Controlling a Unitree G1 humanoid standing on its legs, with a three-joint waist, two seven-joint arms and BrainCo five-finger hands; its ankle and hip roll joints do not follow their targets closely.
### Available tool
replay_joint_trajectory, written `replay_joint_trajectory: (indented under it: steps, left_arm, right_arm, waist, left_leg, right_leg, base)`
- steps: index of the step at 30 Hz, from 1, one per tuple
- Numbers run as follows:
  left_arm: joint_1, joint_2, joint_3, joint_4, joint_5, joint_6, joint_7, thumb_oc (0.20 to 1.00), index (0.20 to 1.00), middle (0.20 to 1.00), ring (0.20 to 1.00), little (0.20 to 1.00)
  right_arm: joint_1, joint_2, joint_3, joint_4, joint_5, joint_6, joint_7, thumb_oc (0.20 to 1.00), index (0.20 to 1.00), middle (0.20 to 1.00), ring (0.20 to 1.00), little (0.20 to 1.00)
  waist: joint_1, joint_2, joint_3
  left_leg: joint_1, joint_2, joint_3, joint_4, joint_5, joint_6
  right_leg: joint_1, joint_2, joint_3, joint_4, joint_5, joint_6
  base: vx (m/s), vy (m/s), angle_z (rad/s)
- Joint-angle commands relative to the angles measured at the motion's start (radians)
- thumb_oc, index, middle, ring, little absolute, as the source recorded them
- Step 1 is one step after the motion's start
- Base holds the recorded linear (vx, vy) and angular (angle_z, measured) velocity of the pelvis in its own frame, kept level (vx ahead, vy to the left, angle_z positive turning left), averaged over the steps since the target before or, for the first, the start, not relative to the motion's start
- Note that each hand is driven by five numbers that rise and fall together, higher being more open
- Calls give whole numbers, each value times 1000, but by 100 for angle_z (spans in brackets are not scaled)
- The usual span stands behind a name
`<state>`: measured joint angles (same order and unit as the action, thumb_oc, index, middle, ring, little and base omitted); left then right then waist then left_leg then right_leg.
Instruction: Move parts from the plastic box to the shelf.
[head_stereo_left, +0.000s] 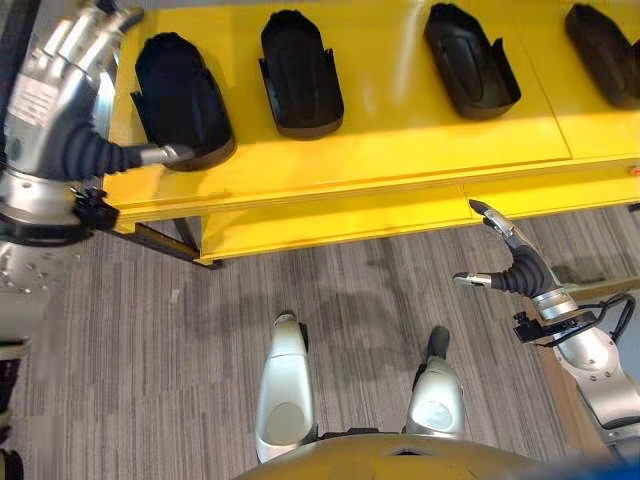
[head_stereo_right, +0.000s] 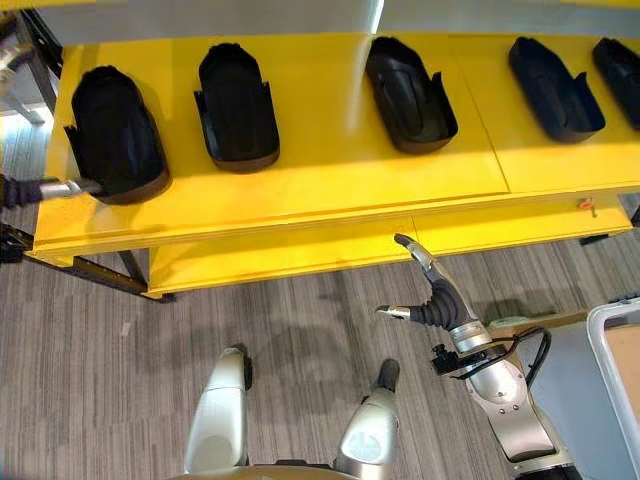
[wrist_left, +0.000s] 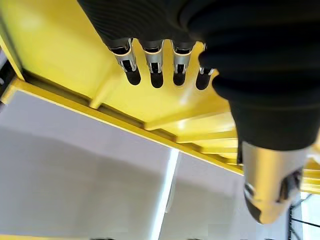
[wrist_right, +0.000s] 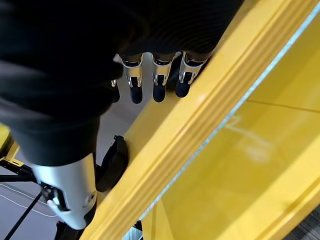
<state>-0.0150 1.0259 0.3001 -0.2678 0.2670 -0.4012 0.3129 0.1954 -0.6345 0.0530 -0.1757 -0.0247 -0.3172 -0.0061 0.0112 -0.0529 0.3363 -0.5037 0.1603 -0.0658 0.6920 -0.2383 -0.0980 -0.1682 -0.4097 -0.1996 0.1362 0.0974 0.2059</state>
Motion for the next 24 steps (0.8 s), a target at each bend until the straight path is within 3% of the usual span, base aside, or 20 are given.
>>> replay_joint_trajectory:
  steps: [1,3,8,12,14,24]
  left_arm:
    - [3,-64,-59,-50,17,-16,-35,1000,1000,1000,1000,1000]
    - [29,-159,-103,-83,-36,-26,-59,1000,1000,1000,1000,1000]
    - [55,-300,-209,-114,-40,-16,-83,1000,1000,1000,1000,1000]
    - [66,-330,-261,-108,-2,-5,-77,1000,1000,1000,1000,1000]
    - [63,-325,-314,-82,101,8,-69,1000,1000,1000,1000,1000]
    - [27,-384,-508,130,114,37,-92,1000,1000,1000,1000,1000]
  right_arm:
    - [-26,4,-49,-10,-4,-15,-30,1000,1000,1000,1000,1000]
    - [-22,13,-43,-12,-4,-11,-34,1000,1000,1000,1000,1000]
    - [-15,25,-31,-16,-11,-6,-45,1000,1000,1000,1000,1000]
    - [-18,25,-13,-11,-16,-5,-53,1000,1000,1000,1000,1000]
    - [-26,21,4,-6,-18,-5,-63,1000,1000,1000,1000,1000]
    - [-39,25,23,6,-35,6,-124,1000,1000,1000,1000,1000]
  waist:
    - [-8,-3,-41]
    - [-11,-7,-52]
    - [-11,-15,-66]
    - [-11,-21,-70]
    - [-9,-28,-72]
    - [-15,-45,-72]
  left_leg:
    - [111,-40,81,-220,117,42]
    - [133,-39,77,-240,124,42]
    - [171,-30,75,-284,138,42]
    - [183,-25,75,-304,153,43]
    - [192,-20,74,-314,156,41]
    - [191,-13,74,-314,159,40]
  right_leg:
    - [20,-24,-25,134,-74,10]
    - [34,-20,-31,134,-82,8]
    - [55,-8,-45,129,-103,2]
    - [57,-1,-49,126,-104,-2]
    - [61,6,-50,128,-113,-3]
    - [41,21,-29,145,-121,-9]
  base:
    - [50,-54,5]
    - [64,-56,6]
    - [28,-49,3]
    - [9,-54,2]
    - [13,-56,0]
    - [2,-29,0]
